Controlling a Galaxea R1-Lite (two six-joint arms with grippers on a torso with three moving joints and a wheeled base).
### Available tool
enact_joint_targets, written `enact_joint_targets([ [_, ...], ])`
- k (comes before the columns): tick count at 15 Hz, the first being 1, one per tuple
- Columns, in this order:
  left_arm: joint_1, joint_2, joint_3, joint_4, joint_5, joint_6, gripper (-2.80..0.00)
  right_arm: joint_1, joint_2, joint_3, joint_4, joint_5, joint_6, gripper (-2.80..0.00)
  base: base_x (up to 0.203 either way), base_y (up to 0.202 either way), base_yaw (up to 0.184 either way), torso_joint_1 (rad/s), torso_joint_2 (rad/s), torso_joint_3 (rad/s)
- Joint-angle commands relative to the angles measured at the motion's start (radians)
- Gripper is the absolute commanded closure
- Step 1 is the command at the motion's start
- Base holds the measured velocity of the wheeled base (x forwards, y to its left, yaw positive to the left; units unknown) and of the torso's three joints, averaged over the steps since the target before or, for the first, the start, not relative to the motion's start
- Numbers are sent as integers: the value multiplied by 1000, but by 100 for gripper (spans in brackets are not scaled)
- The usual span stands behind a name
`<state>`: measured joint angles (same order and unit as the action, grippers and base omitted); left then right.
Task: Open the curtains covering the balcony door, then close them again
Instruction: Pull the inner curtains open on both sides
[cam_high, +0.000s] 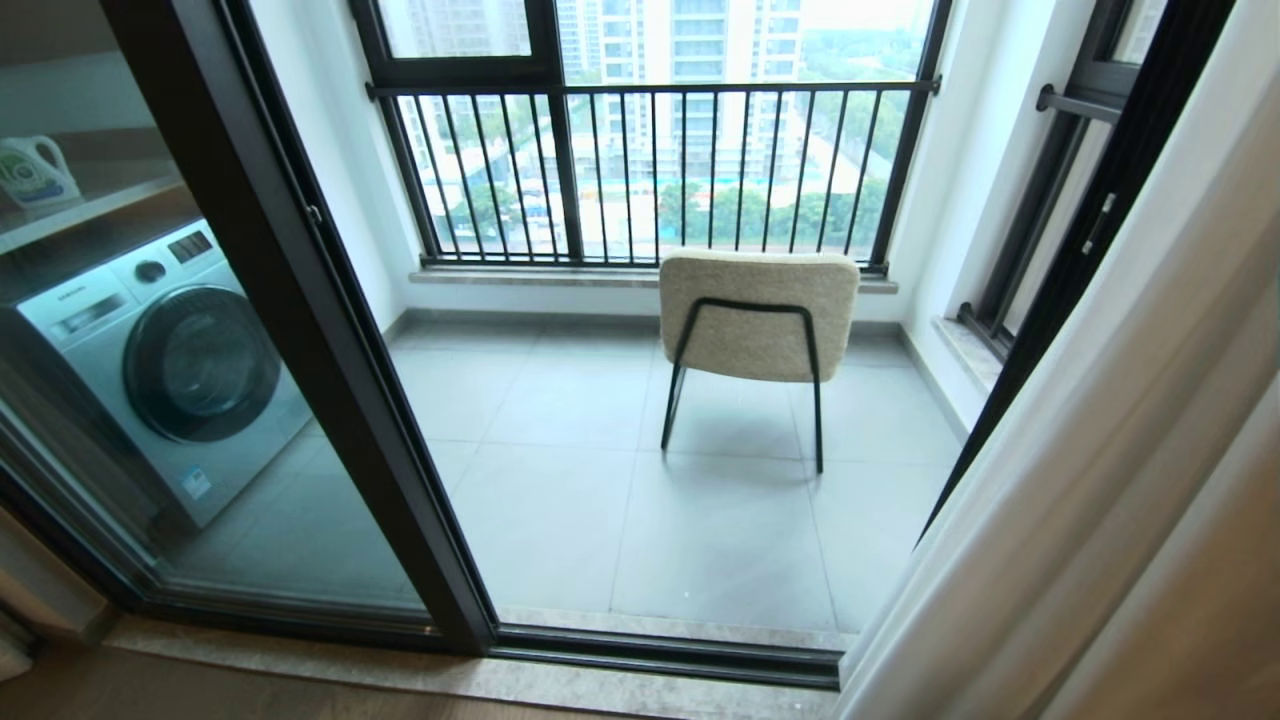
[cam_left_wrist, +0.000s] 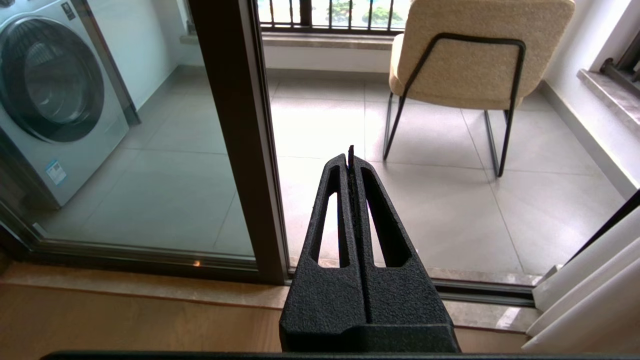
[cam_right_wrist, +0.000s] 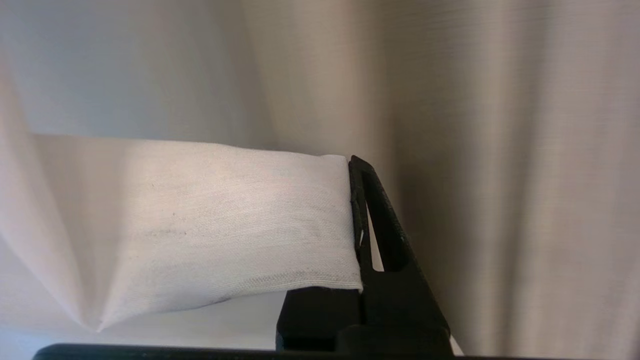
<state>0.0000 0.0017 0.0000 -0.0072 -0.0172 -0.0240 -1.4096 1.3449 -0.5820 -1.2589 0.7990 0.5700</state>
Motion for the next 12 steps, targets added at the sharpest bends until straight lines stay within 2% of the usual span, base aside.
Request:
enact_joint_targets([
  [1,0,0,0,0,0,-1,0,1,-93,39,-7,133,5,0,0,0,0,0,0,0],
  [2,0,0,0,0,0,-1,0,12,-113,60,-8,193,5,0,0,0,0,0,0,0],
  [4,0,0,0,-1,0,-1,0,58,-141,89,-7,246,5,0,0,0,0,0,0,0],
  [8,0,0,0,0,0,-1,0,157,-172,158,-6,277,7,0,0,0,0,0,0,0],
  [12,-1,0,0,0,0,-1,0,183,-178,219,-7,295,2,0,0,0,0,0,0,0],
])
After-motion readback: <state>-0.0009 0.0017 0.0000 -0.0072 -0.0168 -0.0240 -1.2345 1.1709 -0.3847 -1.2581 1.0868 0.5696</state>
